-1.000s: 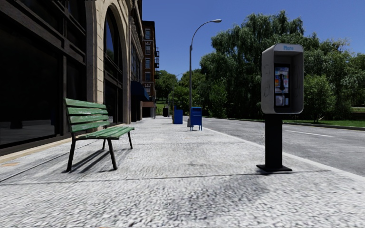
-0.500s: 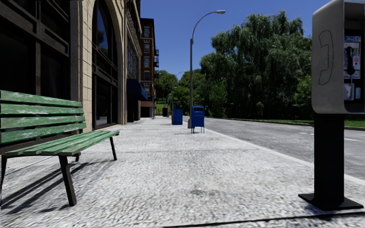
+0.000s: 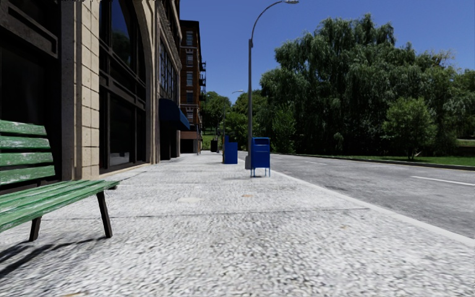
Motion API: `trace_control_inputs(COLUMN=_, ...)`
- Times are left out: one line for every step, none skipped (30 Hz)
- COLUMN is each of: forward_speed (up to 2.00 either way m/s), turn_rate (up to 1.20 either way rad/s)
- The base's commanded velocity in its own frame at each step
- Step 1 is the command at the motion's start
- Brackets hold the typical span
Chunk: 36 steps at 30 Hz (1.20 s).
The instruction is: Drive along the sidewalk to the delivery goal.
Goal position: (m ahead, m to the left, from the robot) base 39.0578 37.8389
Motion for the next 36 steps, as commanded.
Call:
trace_control_inputs(forward_speed=2.00, turn_rate=0.00)
trace_control_inputs(forward_speed=2.00, turn_rate=0.00)
trace_control_inputs(forward_speed=2.00, turn_rate=0.00)
trace_control_inputs(forward_speed=2.00, turn_rate=0.00)
trace_control_inputs(forward_speed=2.00, turn_rate=0.00)
trace_control_inputs(forward_speed=2.00, turn_rate=0.00)
trace_control_inputs(forward_speed=2.00, turn_rate=0.00)
trace_control_inputs(forward_speed=2.00, turn_rate=0.00)
trace_control_inputs(forward_speed=2.00, turn_rate=0.00)
trace_control_inputs(forward_speed=2.00, turn_rate=0.00)
trace_control_inputs(forward_speed=2.00, turn_rate=0.00)
trace_control_inputs(forward_speed=2.00, turn_rate=0.00)
trace_control_inputs(forward_speed=2.00, turn_rate=0.00)
trace_control_inputs(forward_speed=2.00, turn_rate=0.00)
trace_control_inputs(forward_speed=2.00, turn_rate=0.00)
trace_control_inputs(forward_speed=2.00, turn_rate=0.00)
trace_control_inputs(forward_speed=2.00, turn_rate=0.00)
trace_control_inputs(forward_speed=2.00, turn_rate=0.00)
trace_control_inputs(forward_speed=2.00, turn_rate=0.00)
trace_control_inputs(forward_speed=2.00, turn_rate=0.00)
trace_control_inputs(forward_speed=2.00, turn_rate=0.00)
trace_control_inputs(forward_speed=2.00, turn_rate=0.00)
trace_control_inputs(forward_speed=2.00, turn_rate=0.00)
trace_control_inputs(forward_speed=2.00, turn_rate=0.02)
trace_control_inputs(forward_speed=2.00, turn_rate=0.05)
trace_control_inputs(forward_speed=2.00, turn_rate=0.11)
trace_control_inputs(forward_speed=2.00, turn_rate=0.11)
trace_control_inputs(forward_speed=2.00, turn_rate=0.23)
trace_control_inputs(forward_speed=2.00, turn_rate=0.46)
trace_control_inputs(forward_speed=2.00, turn_rate=0.70)
trace_control_inputs(forward_speed=2.00, turn_rate=0.88)
trace_control_inputs(forward_speed=2.00, turn_rate=0.94)
trace_control_inputs(forward_speed=2.00, turn_rate=0.94)
trace_control_inputs(forward_speed=2.00, turn_rate=0.95)
trace_control_inputs(forward_speed=2.00, turn_rate=0.91)
trace_control_inputs(forward_speed=2.00, turn_rate=0.69)
